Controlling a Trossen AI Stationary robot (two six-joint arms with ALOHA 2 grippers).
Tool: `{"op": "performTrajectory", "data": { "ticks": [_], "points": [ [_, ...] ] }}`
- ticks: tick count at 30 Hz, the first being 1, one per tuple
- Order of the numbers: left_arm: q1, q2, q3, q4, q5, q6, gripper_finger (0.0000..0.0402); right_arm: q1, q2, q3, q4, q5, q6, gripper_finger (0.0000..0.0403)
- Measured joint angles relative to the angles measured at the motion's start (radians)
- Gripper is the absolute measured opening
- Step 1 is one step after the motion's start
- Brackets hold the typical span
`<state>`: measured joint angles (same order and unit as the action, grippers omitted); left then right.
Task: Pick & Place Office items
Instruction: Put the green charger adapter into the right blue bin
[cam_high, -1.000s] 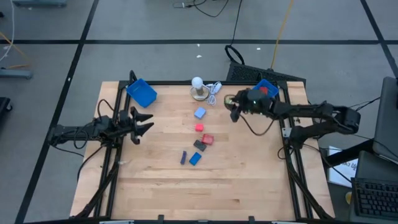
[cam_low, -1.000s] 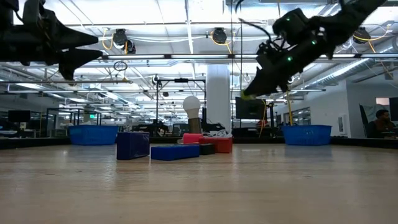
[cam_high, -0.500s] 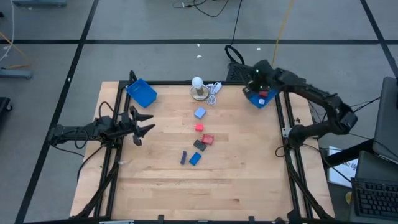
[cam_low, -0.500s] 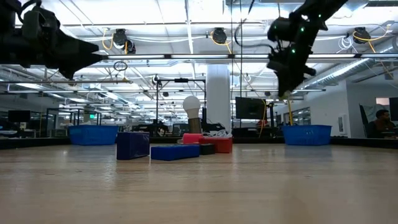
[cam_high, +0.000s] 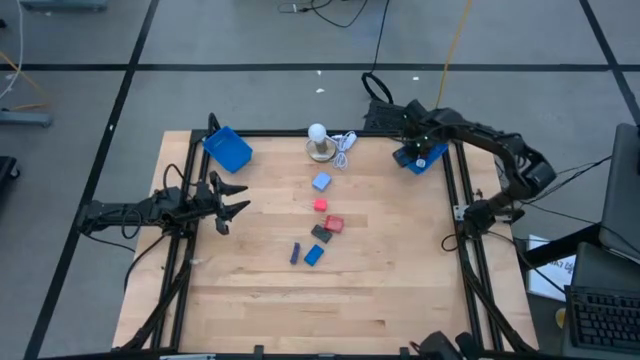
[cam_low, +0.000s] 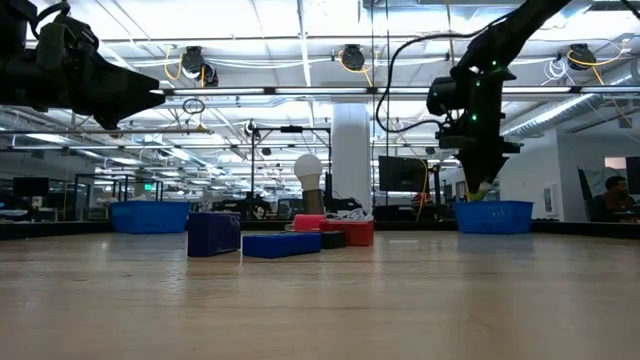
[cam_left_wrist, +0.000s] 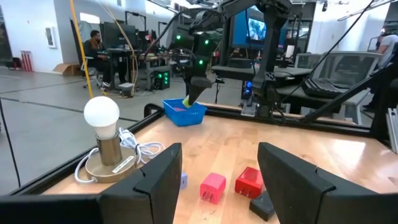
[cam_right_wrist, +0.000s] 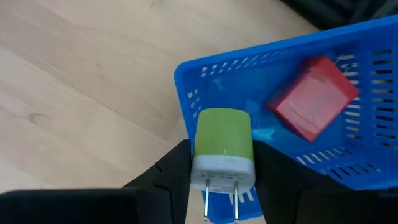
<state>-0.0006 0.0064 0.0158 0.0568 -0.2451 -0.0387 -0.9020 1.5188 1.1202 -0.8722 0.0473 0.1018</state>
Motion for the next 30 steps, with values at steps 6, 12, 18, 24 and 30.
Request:
{"op": "performTrajectory", "data": {
  "ticks": [6,12,18,24,30],
  "points": [
    [0.0,0.0,0.0,-0.001,0.0,-0.001,0.0214,0.0,0.039,0.0,0.005,0.005,-0.016,0.0131],
    [0.0,0.0,0.0,-0.001,0.0,-0.004,0.0214,-0.001,0.039,0.0,0.029,0.014,-0.02,0.0133],
    [0.0,0.0,0.0,-0.001,-0.001,-0.004,0.0214,-0.001,0.039,0.0,0.03,0.032,-0.02,0.0132],
    [0.0,0.0,0.0,-0.002,0.0,-0.003,0.0214,-0.001,0.038,0.0,0.034,0.069,-0.011,0.0144],
    [0.0,0.0,0.0,-0.002,-0.001,-0.016,0.0214,-0.002,0.038,-0.001,0.034,0.082,-0.011,0.0152]
  ]
}}
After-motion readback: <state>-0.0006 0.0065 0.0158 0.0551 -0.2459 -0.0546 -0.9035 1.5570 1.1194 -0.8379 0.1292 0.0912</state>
